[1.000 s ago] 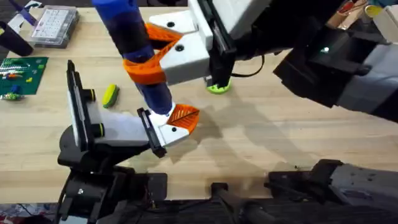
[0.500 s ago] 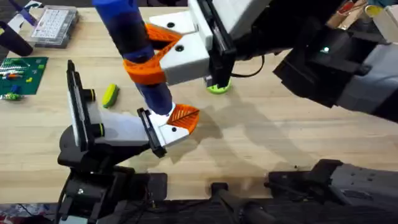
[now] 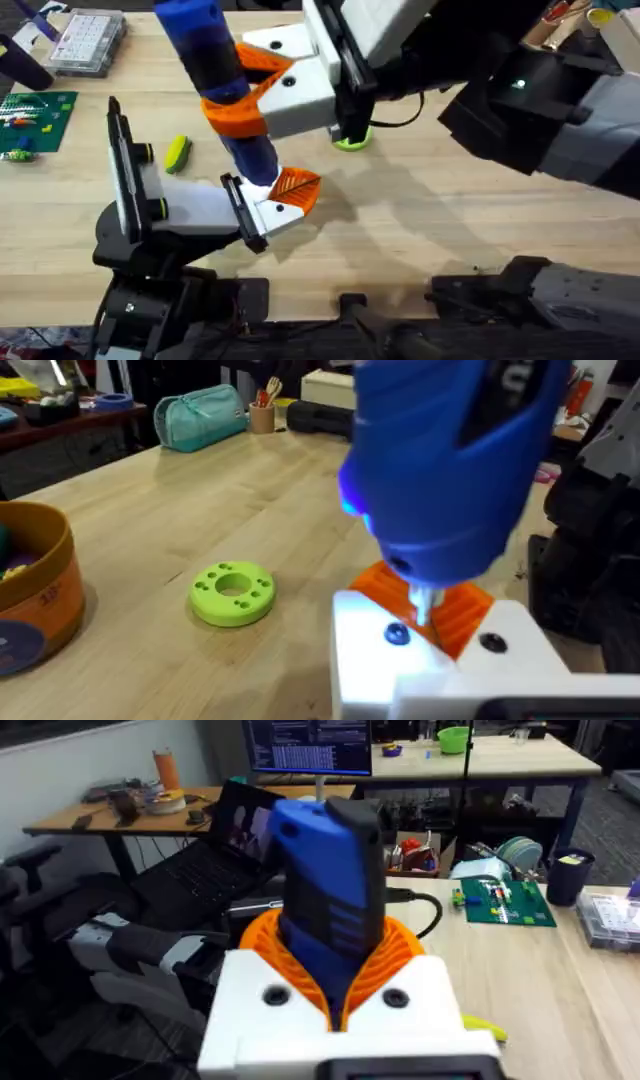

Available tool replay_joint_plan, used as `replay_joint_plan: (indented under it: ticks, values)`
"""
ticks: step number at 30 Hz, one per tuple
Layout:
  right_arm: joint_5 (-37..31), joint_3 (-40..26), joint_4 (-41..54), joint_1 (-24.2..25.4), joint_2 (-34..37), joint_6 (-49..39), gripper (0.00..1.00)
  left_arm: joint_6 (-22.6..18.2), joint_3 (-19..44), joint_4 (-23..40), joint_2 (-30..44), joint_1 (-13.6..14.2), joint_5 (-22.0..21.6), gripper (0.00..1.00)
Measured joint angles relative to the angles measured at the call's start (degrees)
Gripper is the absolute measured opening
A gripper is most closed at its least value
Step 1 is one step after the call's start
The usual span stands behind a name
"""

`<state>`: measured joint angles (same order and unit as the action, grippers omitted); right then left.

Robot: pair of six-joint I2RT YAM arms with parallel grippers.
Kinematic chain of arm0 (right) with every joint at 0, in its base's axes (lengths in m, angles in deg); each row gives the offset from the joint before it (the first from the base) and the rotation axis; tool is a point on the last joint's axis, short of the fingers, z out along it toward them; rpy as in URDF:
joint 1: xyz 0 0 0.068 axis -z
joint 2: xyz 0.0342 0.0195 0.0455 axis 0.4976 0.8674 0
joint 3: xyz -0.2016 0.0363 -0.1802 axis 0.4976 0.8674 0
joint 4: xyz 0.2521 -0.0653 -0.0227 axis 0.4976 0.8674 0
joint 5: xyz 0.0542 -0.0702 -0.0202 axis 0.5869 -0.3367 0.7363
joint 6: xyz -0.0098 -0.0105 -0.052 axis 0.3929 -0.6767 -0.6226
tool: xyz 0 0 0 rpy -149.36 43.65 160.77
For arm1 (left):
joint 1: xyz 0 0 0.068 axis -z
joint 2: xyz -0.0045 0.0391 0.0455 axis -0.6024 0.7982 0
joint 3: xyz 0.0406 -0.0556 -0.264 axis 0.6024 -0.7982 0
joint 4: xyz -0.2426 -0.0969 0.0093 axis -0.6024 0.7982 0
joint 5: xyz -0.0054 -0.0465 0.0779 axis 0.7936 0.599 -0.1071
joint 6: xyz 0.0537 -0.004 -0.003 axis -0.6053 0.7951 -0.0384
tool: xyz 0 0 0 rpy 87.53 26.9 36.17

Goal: Pick up the gripper from the table and insert it into the empty holder that is missing its gripper. Then pick up a screw, insert it into the mounting hole, and use the screwdriver to tighten it. Finally, clean up the table by picking up the vegetable and placing it into the bucket.

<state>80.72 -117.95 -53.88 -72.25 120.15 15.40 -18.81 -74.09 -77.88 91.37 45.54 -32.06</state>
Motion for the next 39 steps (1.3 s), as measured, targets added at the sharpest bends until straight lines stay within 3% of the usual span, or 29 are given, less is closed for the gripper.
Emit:
replay_joint_plan:
  ticks: [39]
  values:
    - [-1.3, 0.7, -1.1, 0.0, 0.0, 0.0, 0.036, 0.0, 0.0, 0.0, 0.0, 0.0, 0.0, 0.012]
